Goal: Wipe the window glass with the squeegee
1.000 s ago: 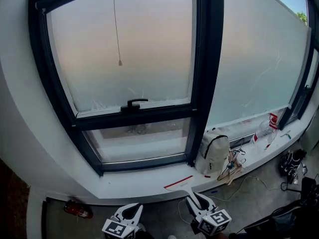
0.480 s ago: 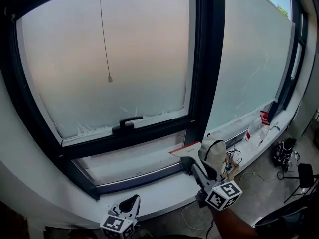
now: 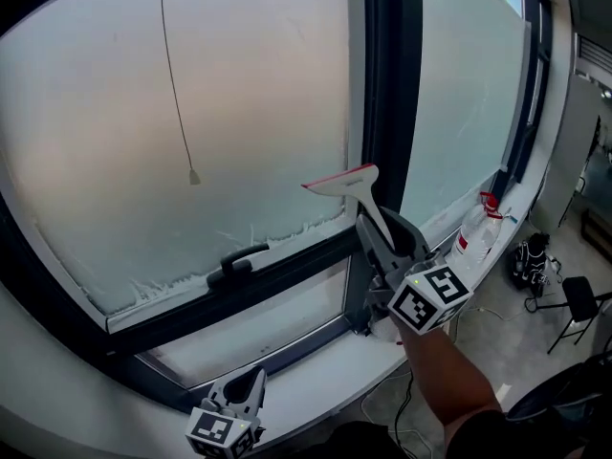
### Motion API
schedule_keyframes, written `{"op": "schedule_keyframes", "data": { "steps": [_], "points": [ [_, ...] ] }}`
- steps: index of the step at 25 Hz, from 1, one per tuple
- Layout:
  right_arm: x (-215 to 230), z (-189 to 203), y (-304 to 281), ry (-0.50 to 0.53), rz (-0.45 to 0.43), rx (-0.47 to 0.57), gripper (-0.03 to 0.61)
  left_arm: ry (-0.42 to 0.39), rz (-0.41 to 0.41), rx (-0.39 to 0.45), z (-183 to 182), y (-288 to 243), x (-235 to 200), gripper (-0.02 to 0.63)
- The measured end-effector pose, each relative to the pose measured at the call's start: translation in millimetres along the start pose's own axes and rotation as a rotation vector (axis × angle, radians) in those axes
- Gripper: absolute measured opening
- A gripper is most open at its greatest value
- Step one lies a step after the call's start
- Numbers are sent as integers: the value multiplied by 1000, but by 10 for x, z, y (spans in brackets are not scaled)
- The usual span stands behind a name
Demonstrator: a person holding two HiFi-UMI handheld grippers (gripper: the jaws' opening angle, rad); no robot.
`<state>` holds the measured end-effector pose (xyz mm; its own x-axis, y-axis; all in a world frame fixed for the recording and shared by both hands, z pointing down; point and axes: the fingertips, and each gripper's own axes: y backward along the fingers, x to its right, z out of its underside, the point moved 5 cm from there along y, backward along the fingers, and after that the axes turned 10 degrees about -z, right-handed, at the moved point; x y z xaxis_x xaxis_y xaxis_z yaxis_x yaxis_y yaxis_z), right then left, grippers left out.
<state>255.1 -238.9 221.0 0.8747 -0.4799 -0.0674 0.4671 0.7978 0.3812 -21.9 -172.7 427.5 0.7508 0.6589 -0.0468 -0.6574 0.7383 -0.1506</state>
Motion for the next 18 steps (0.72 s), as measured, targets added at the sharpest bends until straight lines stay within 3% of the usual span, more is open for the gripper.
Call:
{"op": "schedule_keyframes", "data": {
  "steps": [4,10,18],
  "points": [
    [325,-286,-450,51,13,42,87,15,5,-22,67,-153,-70,0],
    [928,-643,-1072,22,15,111,87,31,-35,-47,134,-261,-121,0],
    [1320,-914,-1616,116,-3,119,87,60,-81,-53,191,-317,-128,0]
  ]
}}
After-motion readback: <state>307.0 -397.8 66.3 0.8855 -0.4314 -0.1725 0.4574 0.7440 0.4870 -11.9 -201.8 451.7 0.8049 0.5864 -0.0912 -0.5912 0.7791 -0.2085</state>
